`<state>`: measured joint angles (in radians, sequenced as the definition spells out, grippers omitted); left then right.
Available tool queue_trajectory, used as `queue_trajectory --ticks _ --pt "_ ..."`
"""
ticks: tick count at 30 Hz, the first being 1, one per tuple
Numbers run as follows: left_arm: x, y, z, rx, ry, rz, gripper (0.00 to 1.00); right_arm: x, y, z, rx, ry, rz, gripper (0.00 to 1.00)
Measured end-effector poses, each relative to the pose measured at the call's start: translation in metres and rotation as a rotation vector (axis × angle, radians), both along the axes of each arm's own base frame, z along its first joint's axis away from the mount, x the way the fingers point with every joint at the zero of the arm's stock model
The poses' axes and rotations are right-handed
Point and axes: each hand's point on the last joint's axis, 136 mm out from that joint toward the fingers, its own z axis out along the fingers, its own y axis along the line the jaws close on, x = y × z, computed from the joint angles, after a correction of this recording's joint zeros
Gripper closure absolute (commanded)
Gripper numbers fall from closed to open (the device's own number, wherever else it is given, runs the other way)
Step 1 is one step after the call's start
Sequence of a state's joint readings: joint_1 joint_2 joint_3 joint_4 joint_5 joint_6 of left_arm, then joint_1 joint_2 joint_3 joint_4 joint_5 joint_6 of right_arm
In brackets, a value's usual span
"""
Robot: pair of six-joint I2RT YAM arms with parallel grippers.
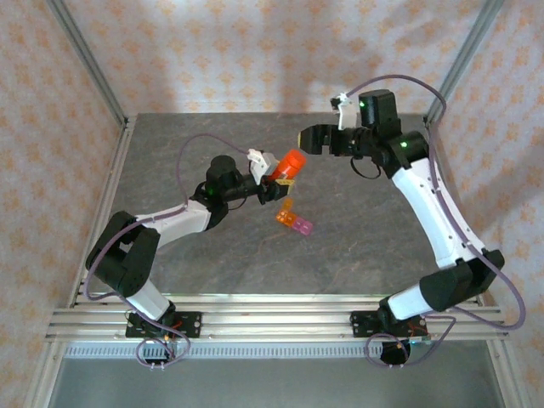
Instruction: Sort the pills into containers
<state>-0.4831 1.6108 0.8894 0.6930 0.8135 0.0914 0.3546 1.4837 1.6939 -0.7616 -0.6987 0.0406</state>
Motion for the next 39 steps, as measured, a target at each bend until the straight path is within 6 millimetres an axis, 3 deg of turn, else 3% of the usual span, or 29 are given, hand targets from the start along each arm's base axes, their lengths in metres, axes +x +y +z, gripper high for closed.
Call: queue_trajectory --ticks 5,11,25,33,39 --pt "-0.005 -0.003 0.001 -0.009 0.018 -0.035 1.0 -0.001 0.017 -0.021 -0.039 0.05 0.169 0.19" --pt "-0.008 -0.004 -0.001 -0.004 0.033 -0.055 1.0 -0.008 0.022 -0.048 -0.07 0.133 0.248 0.26" --pt "-0.01 -0.005 -0.001 -0.005 0.037 -0.068 1.0 -0.011 0.026 -0.057 -0.058 0.166 0.293 0.36" --pt "-0.011 -0.006 0.0 -0.009 0.043 -0.07 1.0 -0.01 0.025 -0.061 -0.046 0.18 0.296 0.63" --pt "-0.011 -0.005 -0.005 -0.005 0.08 -0.068 1.0 -0.008 0.026 -0.069 -0.004 0.208 0.296 0.71"
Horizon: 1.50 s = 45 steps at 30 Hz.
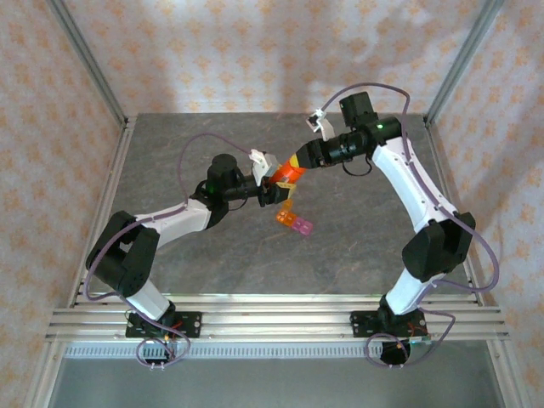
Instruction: Sort the pills into containers
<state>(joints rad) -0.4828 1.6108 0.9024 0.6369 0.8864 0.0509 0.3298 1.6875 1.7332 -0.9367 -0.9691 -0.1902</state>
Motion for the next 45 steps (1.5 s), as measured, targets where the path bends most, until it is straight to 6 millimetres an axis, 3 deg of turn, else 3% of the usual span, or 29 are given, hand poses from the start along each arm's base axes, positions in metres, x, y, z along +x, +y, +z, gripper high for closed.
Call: queue_trajectory --ticks 8,21,32,35,39,42,45 --pt "0.005 0.006 -0.019 0.045 0.055 0.05 1.0 0.008 0.002 -0.023 0.054 0.111 -0.173 0.72" --pt "0.021 0.015 -0.054 0.247 -0.091 0.27 1.0 0.025 0.007 -0.059 0.038 0.248 -0.558 0.75" --pt "0.026 0.02 -0.056 0.283 -0.13 0.32 1.0 0.031 0.008 -0.061 0.072 0.286 -0.68 0.72" --pt "0.027 0.02 -0.055 0.284 -0.135 0.324 1.0 0.032 0.008 -0.06 0.075 0.288 -0.688 0.65" --pt "0.028 0.019 -0.052 0.275 -0.146 0.326 1.0 0.032 0.008 -0.056 0.074 0.283 -0.691 0.4" --pt "0.026 0.011 -0.038 0.228 -0.185 0.307 1.0 0.033 0.008 -0.046 0.08 0.273 -0.682 0.26" --pt "0.023 0.006 -0.029 0.19 -0.207 0.283 1.0 0.037 0.0 -0.035 0.083 0.244 -0.681 0.19"
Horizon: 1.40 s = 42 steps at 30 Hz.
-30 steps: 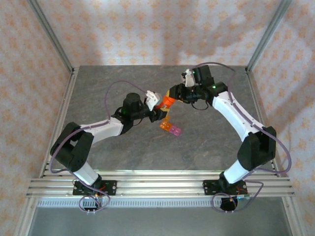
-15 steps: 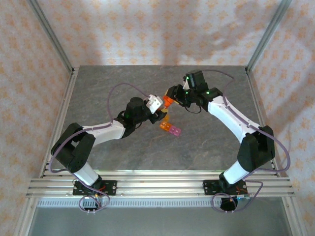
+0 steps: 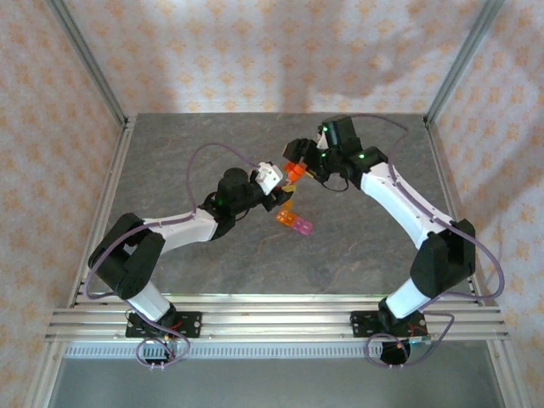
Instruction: Sort the pills into containers
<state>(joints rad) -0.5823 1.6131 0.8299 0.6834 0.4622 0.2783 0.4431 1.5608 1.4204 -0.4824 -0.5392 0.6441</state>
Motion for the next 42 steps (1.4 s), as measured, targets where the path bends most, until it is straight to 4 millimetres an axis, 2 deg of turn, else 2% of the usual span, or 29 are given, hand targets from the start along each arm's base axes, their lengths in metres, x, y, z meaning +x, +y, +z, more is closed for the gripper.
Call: queue_trajectory --ticks 6,9,17,21,36,42 --pt "0.001 0.004 0.006 -0.055 0.029 -0.039 1.0 0.005 -0.032 0.03 -0.028 -0.105 0.026 0.17" --pt "0.0 0.005 0.011 -0.091 0.061 -0.076 1.0 0.005 -0.04 0.042 -0.039 -0.177 0.093 0.18" --pt "-0.01 -0.006 0.04 -0.175 0.11 -0.225 1.0 -0.024 -0.023 0.05 -0.042 -0.322 0.426 0.2" --pt "-0.019 -0.01 0.038 -0.182 0.154 -0.275 1.0 -0.026 -0.015 0.06 -0.012 -0.358 0.505 0.25" --pt "-0.024 -0.013 0.038 -0.195 0.191 -0.307 1.0 -0.036 -0.005 0.047 0.06 -0.313 0.591 0.36" --pt "-0.023 -0.014 0.035 -0.195 0.2 -0.308 1.0 -0.04 -0.005 0.038 0.068 -0.289 0.601 0.5"
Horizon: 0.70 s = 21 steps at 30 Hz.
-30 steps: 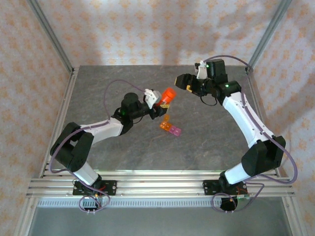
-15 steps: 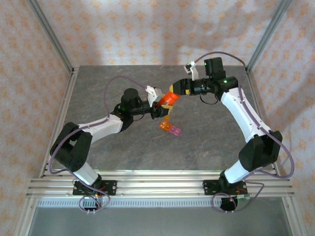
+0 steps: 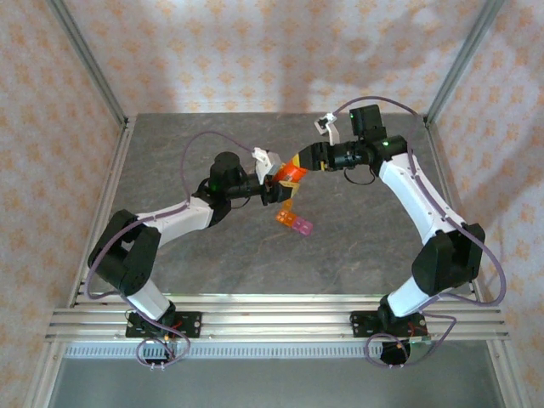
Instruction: Sort the pills into containers
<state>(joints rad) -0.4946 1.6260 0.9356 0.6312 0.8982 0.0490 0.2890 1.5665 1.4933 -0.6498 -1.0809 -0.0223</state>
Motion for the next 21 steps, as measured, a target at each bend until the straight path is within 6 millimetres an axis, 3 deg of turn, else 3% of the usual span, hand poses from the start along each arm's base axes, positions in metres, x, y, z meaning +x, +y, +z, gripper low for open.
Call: queue_trajectory --ticks 11,21 --pt "0.002 0.003 -0.008 0.019 0.034 0.014 1.0 0.005 0.001 -0.01 0.021 0.043 -0.049 0.83" --pt "0.013 0.009 -0.03 0.083 0.005 0.148 1.0 0.017 0.005 -0.033 0.008 0.177 -0.33 0.92"
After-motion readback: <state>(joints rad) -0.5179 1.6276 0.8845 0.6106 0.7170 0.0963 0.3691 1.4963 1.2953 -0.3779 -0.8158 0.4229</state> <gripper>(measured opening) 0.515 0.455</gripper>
